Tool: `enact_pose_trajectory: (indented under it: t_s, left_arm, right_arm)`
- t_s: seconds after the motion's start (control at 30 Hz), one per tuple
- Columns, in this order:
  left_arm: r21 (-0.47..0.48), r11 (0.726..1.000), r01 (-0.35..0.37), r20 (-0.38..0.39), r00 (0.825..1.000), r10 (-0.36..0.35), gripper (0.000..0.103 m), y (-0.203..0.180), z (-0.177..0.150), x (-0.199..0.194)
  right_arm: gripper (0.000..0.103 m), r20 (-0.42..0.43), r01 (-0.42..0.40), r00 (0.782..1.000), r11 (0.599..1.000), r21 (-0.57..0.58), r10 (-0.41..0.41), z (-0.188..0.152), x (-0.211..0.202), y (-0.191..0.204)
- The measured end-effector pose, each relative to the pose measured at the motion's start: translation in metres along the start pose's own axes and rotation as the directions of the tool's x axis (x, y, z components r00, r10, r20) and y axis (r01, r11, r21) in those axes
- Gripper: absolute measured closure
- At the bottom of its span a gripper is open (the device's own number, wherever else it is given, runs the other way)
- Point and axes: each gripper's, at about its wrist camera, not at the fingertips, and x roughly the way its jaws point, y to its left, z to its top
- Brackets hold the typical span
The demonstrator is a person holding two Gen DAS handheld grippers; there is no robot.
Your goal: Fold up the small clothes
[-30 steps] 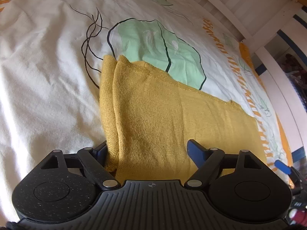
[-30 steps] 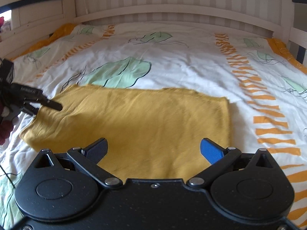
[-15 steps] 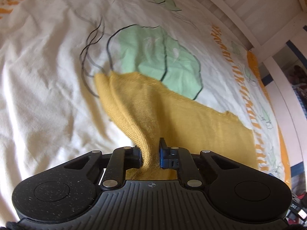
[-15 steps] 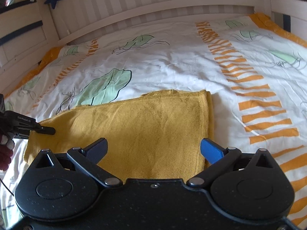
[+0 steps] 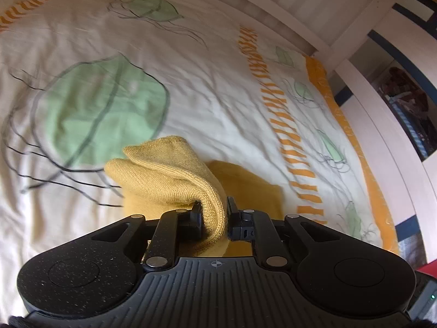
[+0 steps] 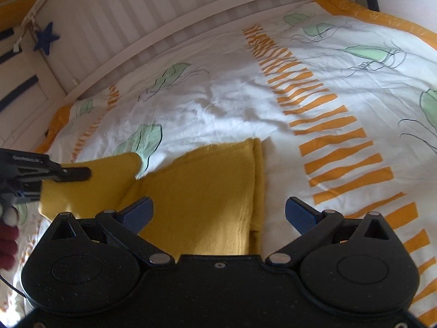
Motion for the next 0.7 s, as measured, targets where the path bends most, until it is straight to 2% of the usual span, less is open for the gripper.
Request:
enact_pose_trajectory:
  t_s: [0.2, 0.33, 0.37, 0.43, 0.5, 0.6, 0.7]
  left_arm:
    - [-0.014, 1.000, 0.017, -0.050, 0.999, -0.017, 0.087, -0.045, -0.031, 0.059]
    - [0.003, 0.999, 0.051, -0.108, 0.993, -0.051, 0.076, -0.058, -0.047, 0.082]
    - [0.017, 0.997, 0.070, -0.122, 0.990, -0.067, 0.074, -0.061, -0.050, 0.083]
    - [0.052, 0.993, 0.103, -0.125, 0.987, -0.096, 0.060, -0.069, -0.052, 0.079]
    - [0.078, 0.988, 0.136, -0.108, 0.986, -0.128, 0.057, -0.075, -0.053, 0.070]
    - [0.083, 0.973, 0.217, -0.095, 0.973, -0.209, 0.052, -0.081, -0.050, 0.052]
    - [0.104, 0.961, 0.255, -0.065, 0.966, -0.249, 0.047, -0.085, -0.048, 0.032]
  right_arm:
    - [0.001, 0.037, 0.033, 0.999, 0.998, 0.058, -0.035, 0.012, -0.010, -0.022]
    - [0.001, 0.052, 0.038, 0.998, 0.993, 0.114, -0.044, 0.018, -0.016, -0.038]
    - [0.001, 0.061, 0.040, 0.997, 0.992, 0.124, -0.048, 0.019, -0.018, -0.040]
    - [0.001, 0.082, 0.043, 0.995, 0.989, 0.145, -0.055, 0.022, -0.022, -0.045]
    - [0.001, 0.105, 0.047, 0.992, 0.986, 0.163, -0.065, 0.024, -0.026, -0.049]
    - [0.001, 0.132, 0.048, 0.989, 0.982, 0.183, -0.072, 0.026, -0.030, -0.054]
    - [0.001, 0.139, 0.047, 0.987, 0.981, 0.186, -0.074, 0.027, -0.031, -0.056]
